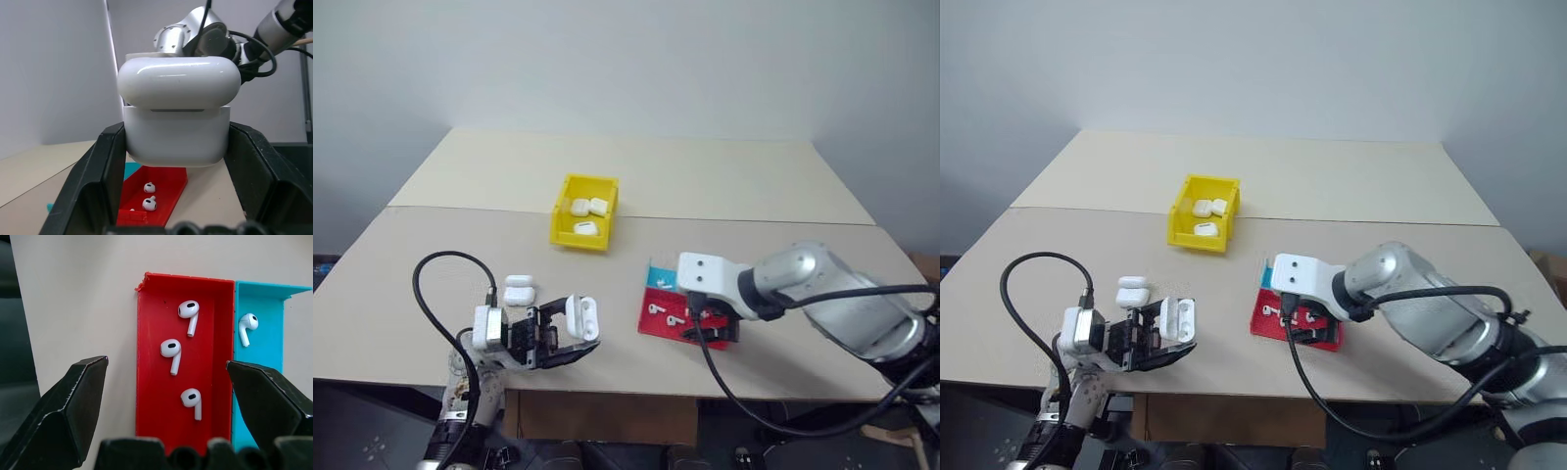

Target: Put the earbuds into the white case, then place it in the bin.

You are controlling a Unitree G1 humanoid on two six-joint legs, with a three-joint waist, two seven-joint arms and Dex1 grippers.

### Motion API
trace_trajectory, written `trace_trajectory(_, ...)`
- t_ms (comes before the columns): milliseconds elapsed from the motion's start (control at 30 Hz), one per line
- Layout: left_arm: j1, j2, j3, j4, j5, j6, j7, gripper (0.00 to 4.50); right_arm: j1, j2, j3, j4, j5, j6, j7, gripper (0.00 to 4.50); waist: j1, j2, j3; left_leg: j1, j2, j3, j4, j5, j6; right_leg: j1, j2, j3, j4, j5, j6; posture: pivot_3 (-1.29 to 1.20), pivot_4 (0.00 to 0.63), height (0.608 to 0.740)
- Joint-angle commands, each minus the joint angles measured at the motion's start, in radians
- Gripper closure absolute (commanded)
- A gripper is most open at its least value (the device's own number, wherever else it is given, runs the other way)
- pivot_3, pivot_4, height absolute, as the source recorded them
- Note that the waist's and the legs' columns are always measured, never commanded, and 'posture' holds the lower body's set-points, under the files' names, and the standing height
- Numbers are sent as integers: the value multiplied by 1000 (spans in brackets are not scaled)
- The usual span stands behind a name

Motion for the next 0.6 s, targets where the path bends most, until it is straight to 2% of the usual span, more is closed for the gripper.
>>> trace_trajectory(33,-13,-20,36,-15,-33,3,-32,1719,-40,15,37,21,-39,9,-11,900,-2,0,0,0,0,0,0,0,0,0,0,0,0,0,0,0,150,740)
trace_trajectory(67,-10,-21,41,-20,-38,10,-40,1719,-48,29,46,37,-46,13,-17,1205,-2,0,0,0,0,0,0,0,0,0,0,0,0,0,0,0,150,740)
trace_trajectory(233,16,-22,48,-64,-43,40,-47,1719,-74,57,118,94,-87,-20,-3,1205,-10,0,0,1,0,0,0,0,0,0,0,0,1,0,0,0,150,740)
trace_trajectory(333,30,-17,47,-82,-47,45,-55,1719,-86,75,166,128,-124,-52,2,1777,-10,0,0,1,0,0,0,0,1,0,0,0,1,0,0,0,150,740)
trace_trajectory(600,62,6,58,-116,1,52,-45,1719,-104,116,212,212,-194,-117,32,1777,-12,0,0,1,0,0,0,0,1,-1,1,0,4,-1,0,0,150,740)
